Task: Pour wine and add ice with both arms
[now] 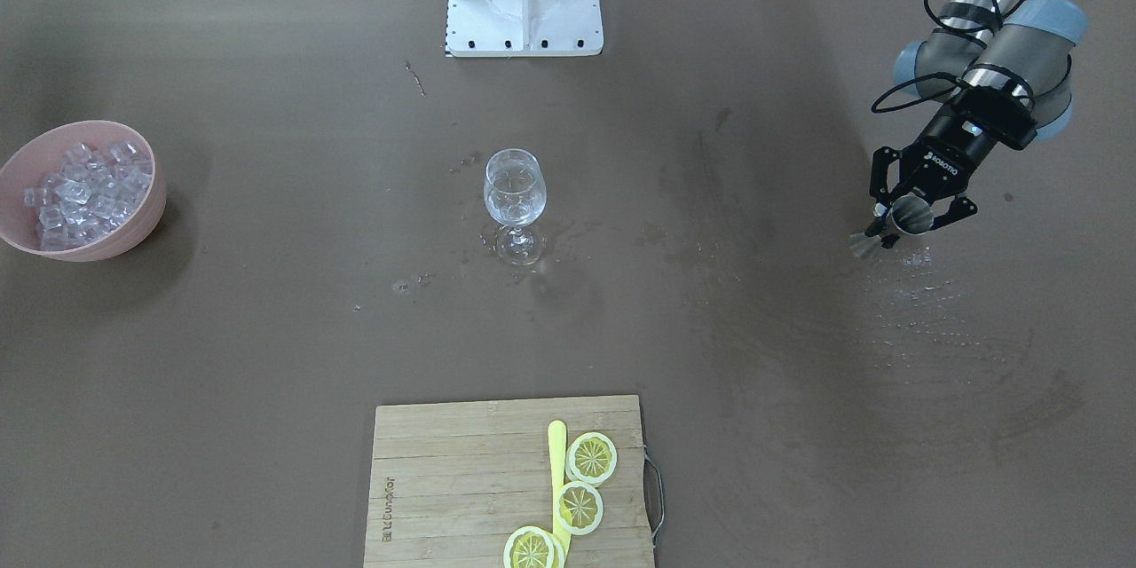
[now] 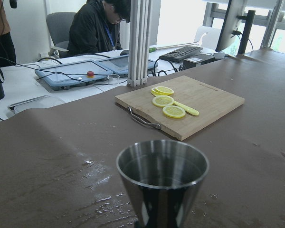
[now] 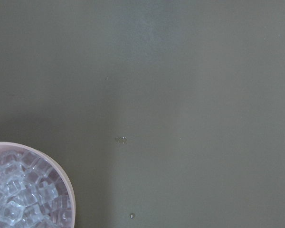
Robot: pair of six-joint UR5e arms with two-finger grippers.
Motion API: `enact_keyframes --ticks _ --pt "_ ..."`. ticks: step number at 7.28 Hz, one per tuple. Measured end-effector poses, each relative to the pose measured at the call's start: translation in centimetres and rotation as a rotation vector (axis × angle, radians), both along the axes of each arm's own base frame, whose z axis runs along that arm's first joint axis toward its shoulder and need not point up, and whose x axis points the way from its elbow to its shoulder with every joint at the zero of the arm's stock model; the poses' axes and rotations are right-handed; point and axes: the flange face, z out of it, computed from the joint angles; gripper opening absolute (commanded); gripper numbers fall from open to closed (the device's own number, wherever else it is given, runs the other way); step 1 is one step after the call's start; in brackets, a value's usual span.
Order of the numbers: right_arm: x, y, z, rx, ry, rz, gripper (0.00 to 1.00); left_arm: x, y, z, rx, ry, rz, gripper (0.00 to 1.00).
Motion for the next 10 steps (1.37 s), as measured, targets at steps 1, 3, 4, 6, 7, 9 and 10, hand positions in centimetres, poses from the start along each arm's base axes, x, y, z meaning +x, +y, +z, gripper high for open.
enact_keyframes --ticks 1,3,4,6,7,9,10 --pt "0.0 0.0 0.0 0.000 0.000 0.000 1.00 -0.1 -0.2 0.0 -0.006 0.005 -0.028 0.00" --pt "0.0 0.0 0.0 0.000 0.000 0.000 1.00 0.2 -0.8 0.3 -0.103 0.048 -0.057 0.00" --pt "0.0 0.0 0.0 -0.001 0.000 0.000 1.00 0.6 -1.0 0.5 -0.168 0.078 -0.090 0.00" --pt "0.0 0.1 0.0 -0.002 0.000 0.000 1.00 1.4 -1.2 0.8 -0.227 0.080 -0.125 0.00" --pt "0.0 0.2 0.1 -0.003 0.000 0.000 1.00 1.5 -1.3 1.0 -0.243 0.067 -0.134 0.00" --pt "0.0 0.2 0.2 -0.005 0.000 0.000 1.00 1.9 -1.0 1.9 -0.269 0.036 -0.168 0.00" --pt "0.0 0.2 0.2 -0.006 0.000 0.000 1.00 2.4 -0.4 2.4 -0.275 0.026 -0.187 0.00"
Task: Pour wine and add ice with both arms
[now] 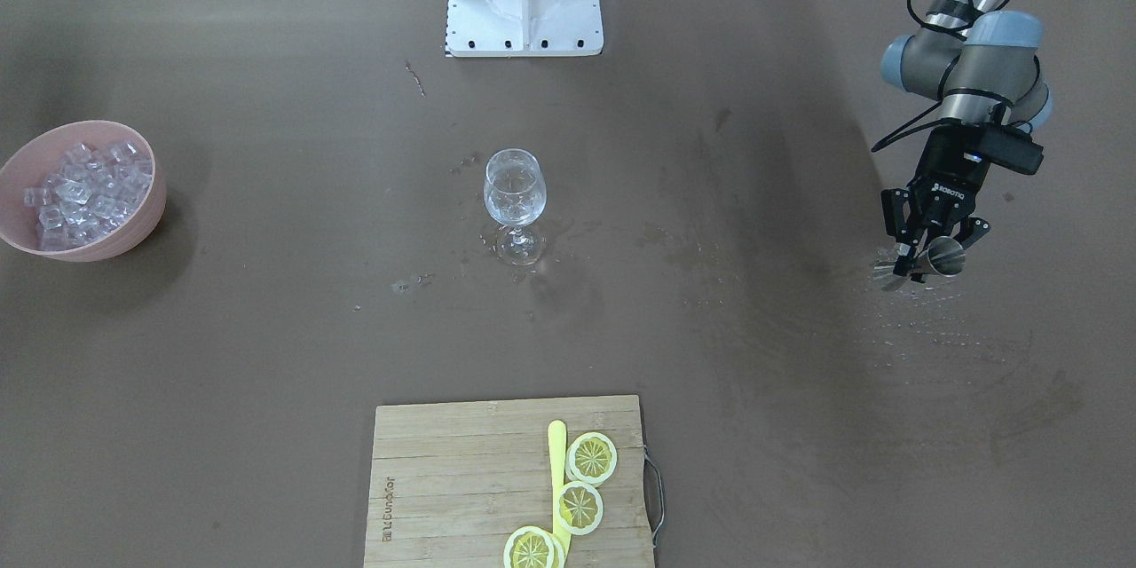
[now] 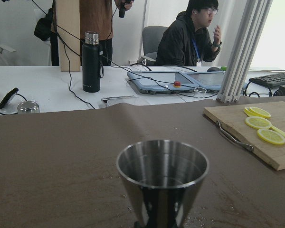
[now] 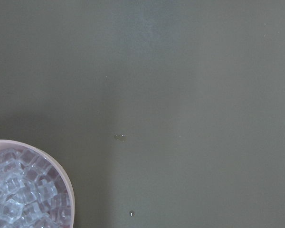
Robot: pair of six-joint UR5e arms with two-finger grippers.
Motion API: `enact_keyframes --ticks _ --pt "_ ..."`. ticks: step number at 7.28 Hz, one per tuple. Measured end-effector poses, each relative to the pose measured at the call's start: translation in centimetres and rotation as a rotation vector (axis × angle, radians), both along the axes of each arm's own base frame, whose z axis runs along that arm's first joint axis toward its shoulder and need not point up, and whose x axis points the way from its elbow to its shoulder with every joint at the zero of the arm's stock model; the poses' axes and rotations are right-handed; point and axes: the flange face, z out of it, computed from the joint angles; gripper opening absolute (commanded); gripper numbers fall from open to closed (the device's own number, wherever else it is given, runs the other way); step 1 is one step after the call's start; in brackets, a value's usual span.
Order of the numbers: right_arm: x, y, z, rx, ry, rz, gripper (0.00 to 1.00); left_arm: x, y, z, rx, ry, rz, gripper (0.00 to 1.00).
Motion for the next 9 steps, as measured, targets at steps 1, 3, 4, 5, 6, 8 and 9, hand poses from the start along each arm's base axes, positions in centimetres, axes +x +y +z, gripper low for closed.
enact_keyframes --ticks 1,3,4,5,6,8,9 --pt "0.0 0.0 0.0 0.000 0.000 0.000 1.00 0.7 0.8 0.5 -0.004 -0.010 -0.014 0.00" --pt "0.0 0.0 0.0 0.000 0.000 -0.001 1.00 2.5 2.4 0.9 -0.003 -0.023 -0.039 0.00" --pt "0.0 0.0 0.0 0.000 0.000 -0.001 1.00 3.1 2.9 1.0 -0.001 -0.029 -0.044 0.08" --pt "0.0 0.0 0.0 0.000 0.000 0.000 1.00 3.4 3.2 1.1 0.003 -0.041 -0.043 0.17" --pt "0.0 0.0 0.0 0.000 0.000 0.000 1.00 3.4 3.5 1.4 0.010 -0.058 -0.041 0.23" --pt "0.0 0.0 0.0 0.000 0.000 0.000 1.00 3.3 3.7 1.8 0.027 -0.098 -0.036 0.31" --pt "0.0 0.0 0.0 0.000 0.000 0.000 1.00 3.3 3.7 2.0 0.029 -0.110 -0.035 0.40"
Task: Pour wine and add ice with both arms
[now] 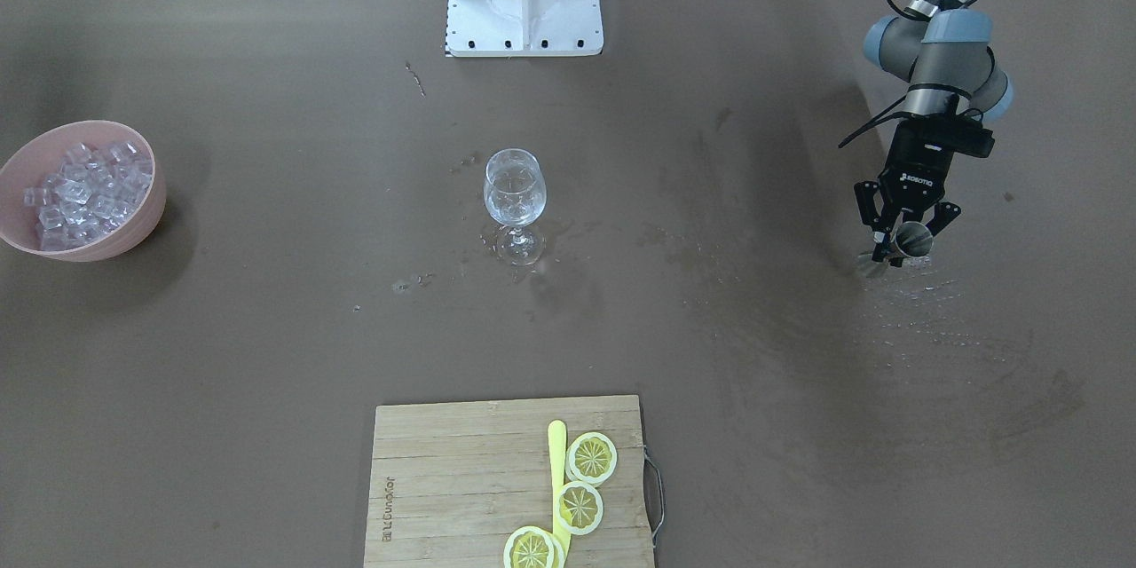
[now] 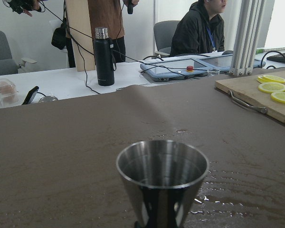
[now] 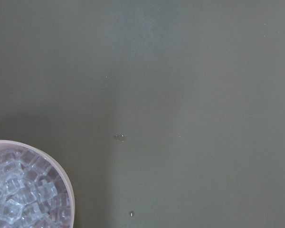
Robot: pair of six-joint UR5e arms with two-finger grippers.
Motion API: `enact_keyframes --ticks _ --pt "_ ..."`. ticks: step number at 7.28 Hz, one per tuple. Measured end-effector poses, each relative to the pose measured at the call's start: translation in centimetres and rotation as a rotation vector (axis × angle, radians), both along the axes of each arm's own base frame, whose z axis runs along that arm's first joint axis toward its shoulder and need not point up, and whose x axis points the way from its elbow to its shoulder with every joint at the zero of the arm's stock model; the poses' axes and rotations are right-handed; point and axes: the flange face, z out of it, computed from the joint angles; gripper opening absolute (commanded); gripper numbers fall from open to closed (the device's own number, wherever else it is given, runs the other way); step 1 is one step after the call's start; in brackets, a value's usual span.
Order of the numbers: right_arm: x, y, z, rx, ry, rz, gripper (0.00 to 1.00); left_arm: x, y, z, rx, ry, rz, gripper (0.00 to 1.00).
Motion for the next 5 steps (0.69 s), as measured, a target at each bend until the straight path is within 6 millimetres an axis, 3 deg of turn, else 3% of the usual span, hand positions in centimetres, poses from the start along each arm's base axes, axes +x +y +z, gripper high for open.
enact_keyframes --ticks 3,5 --pt "0.00 0.00 -0.01 0.000 0.000 0.000 1.00 -0.03 0.03 0.25 0.035 -0.062 0.007 0.53" --pt "0.00 0.00 0.00 0.000 0.000 0.000 1.00 -0.04 0.05 0.20 0.046 -0.074 0.010 0.72"
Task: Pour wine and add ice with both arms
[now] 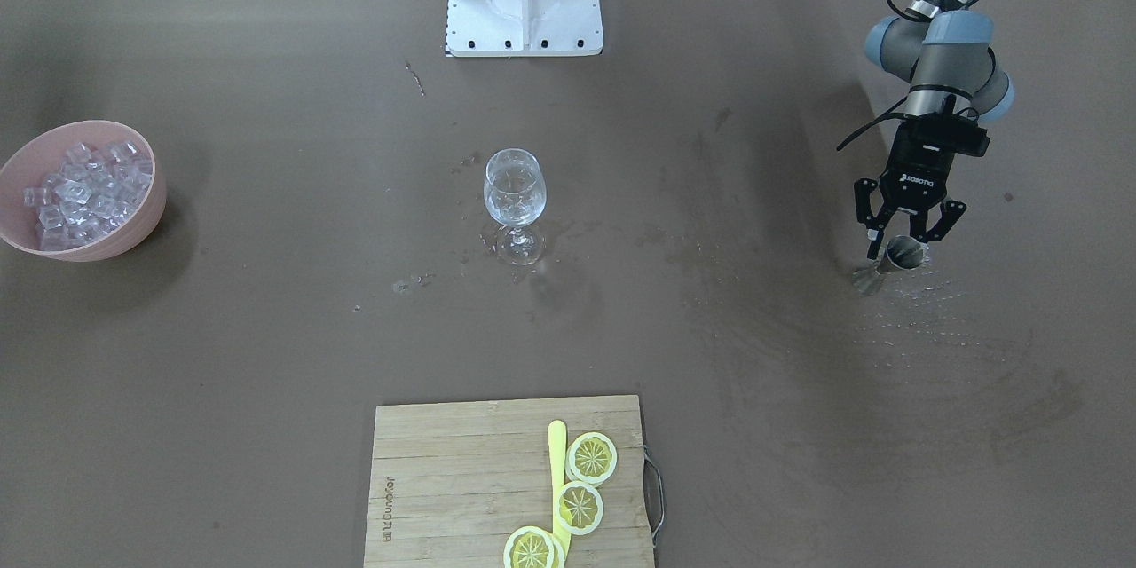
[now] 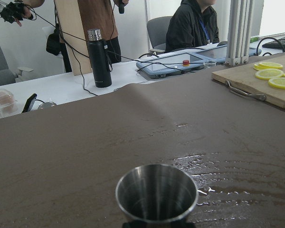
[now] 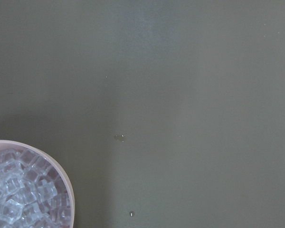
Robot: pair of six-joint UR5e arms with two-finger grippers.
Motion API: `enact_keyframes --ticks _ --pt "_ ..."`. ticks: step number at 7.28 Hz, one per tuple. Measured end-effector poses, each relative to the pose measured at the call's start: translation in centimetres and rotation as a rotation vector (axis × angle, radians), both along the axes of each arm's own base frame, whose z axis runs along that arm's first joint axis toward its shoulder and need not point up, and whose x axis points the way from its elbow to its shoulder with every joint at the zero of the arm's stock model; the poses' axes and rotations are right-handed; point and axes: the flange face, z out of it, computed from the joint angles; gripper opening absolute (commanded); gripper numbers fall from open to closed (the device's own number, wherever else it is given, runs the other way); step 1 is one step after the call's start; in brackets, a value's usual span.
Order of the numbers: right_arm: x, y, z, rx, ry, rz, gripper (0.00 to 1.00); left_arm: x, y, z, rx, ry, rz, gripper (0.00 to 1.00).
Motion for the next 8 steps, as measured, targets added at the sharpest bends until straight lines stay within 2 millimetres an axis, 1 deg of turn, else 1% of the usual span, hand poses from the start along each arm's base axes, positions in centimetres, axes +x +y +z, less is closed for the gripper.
enact_keyframes --ticks 1,2,4,6,8 --pt "0.0 0.0 0.0 0.001 0.000 0.000 1.00 0.0 0.0 0.0 0.002 0.000 0.002 0.90" --pt "0.0 0.0 0.0 0.001 0.000 0.000 1.00 0.0 0.0 0.0 0.003 0.000 0.004 0.97" --pt "0.0 -0.1 -0.1 0.002 0.000 -0.001 1.00 -0.2 0.2 0.3 0.001 -0.006 0.007 0.97" --pt "0.0 -0.1 -0.1 0.002 0.000 -0.001 1.00 -1.2 1.0 1.2 -0.001 -0.007 0.016 0.97" --pt "0.0 0.0 0.0 0.001 0.000 0.000 1.00 -2.7 3.4 2.8 0.009 0.011 0.047 0.97"
